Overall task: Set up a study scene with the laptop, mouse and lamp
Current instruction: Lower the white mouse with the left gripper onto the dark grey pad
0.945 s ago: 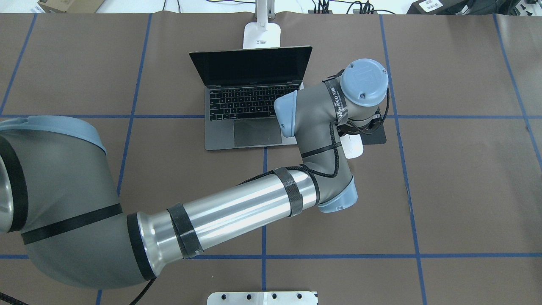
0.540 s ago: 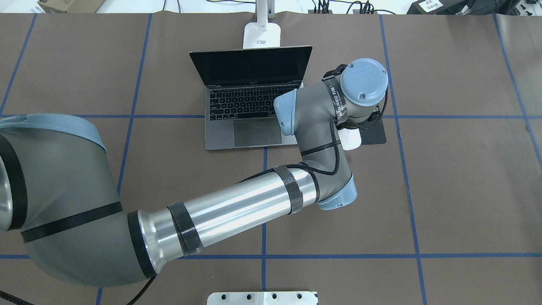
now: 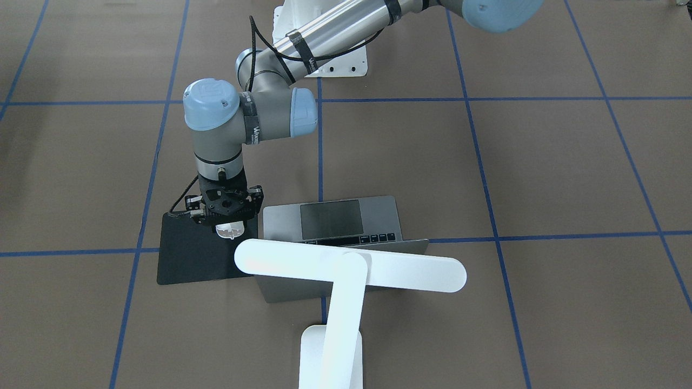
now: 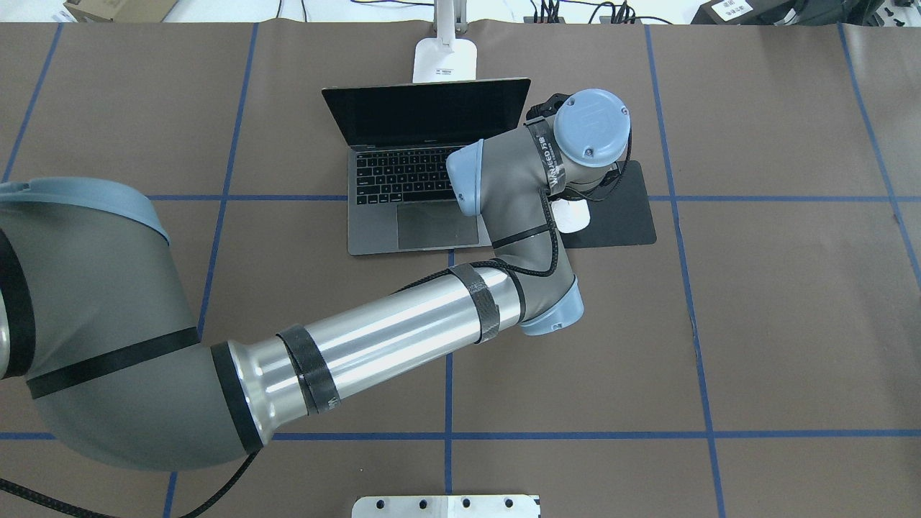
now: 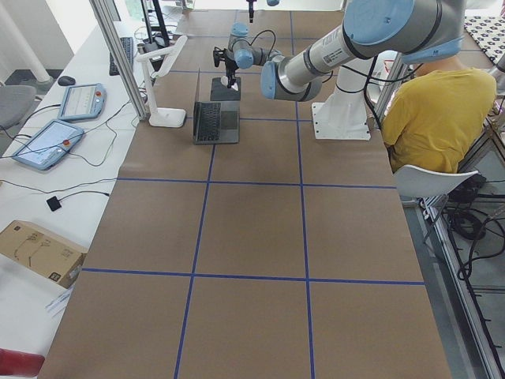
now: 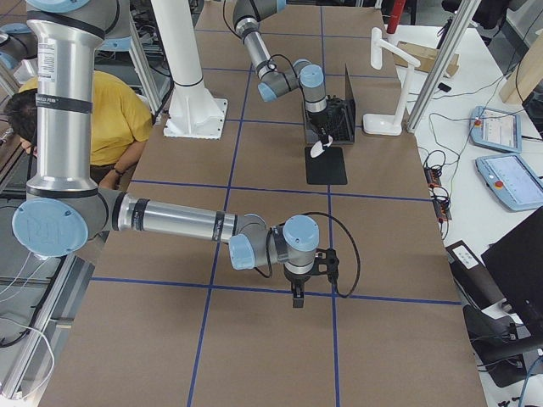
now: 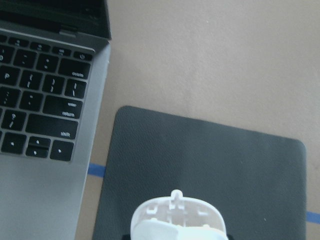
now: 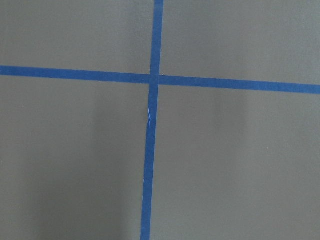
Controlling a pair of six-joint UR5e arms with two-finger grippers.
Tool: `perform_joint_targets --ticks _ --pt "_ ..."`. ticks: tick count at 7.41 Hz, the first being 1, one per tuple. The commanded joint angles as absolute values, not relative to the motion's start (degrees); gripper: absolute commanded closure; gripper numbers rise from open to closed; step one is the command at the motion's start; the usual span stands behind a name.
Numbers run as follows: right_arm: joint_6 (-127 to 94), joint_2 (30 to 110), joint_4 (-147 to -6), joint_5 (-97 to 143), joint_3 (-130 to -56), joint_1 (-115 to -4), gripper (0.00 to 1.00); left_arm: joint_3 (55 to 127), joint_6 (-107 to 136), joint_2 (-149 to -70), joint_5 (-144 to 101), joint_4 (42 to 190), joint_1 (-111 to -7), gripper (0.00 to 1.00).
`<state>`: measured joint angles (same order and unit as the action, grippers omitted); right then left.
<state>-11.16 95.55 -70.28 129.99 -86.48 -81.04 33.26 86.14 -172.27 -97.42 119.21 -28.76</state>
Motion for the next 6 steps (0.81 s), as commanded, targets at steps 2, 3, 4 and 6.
perform_joint_targets --ticks 2,3,4,6 --pt "-11.16 95.62 -70.31 129.99 -86.48 -81.04 0.0 33.05 86.13 -172.27 -97.03 119.36 -28.74 0.01" --pt "-11.16 95.71 -70.31 130.08 -86.4 -81.04 0.0 33.05 86.22 -172.27 -96.68 119.44 -28.74 0.01" --pt "-11.16 95.63 -70.23 130.08 -86.05 -81.04 0.0 33.13 86.31 -172.35 -96.68 119.44 -28.74 0.01" --pt "-11.16 95.54 -70.14 130.17 -85.78 -81.04 0.0 36.1 85.79 -172.44 -97.29 119.1 -28.74 0.01"
